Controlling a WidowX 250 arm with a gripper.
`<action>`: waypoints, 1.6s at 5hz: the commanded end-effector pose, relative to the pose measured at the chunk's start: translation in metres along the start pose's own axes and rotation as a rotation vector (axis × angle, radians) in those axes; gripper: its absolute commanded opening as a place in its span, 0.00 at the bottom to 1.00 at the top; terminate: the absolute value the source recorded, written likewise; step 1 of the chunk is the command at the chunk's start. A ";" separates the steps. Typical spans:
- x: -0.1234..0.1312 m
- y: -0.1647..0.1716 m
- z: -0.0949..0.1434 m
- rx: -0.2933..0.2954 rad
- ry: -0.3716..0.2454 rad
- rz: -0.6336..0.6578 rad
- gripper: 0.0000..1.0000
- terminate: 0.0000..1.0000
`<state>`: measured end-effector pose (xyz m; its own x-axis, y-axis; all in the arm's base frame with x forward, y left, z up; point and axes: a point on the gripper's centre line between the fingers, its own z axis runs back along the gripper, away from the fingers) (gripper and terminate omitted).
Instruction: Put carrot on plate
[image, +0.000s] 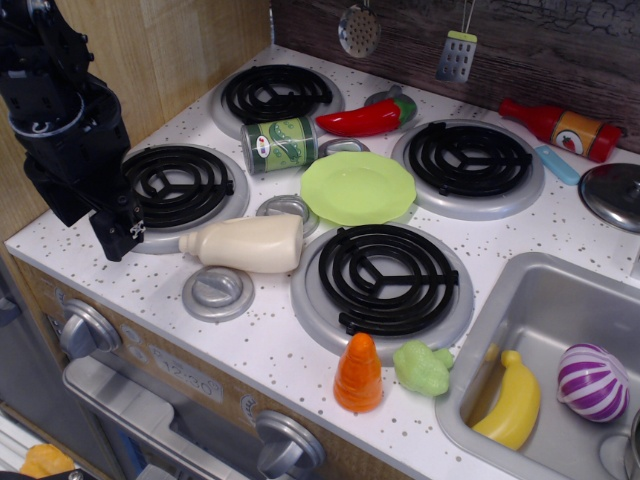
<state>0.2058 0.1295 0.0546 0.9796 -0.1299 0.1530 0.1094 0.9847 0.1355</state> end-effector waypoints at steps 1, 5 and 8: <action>0.000 0.000 0.000 0.000 0.000 0.000 1.00 0.00; 0.041 -0.150 0.088 0.000 0.045 0.069 1.00 0.00; 0.049 -0.197 0.053 -0.039 -0.003 0.062 1.00 0.00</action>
<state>0.2191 -0.0744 0.0743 0.9847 -0.0823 0.1537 0.0671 0.9925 0.1020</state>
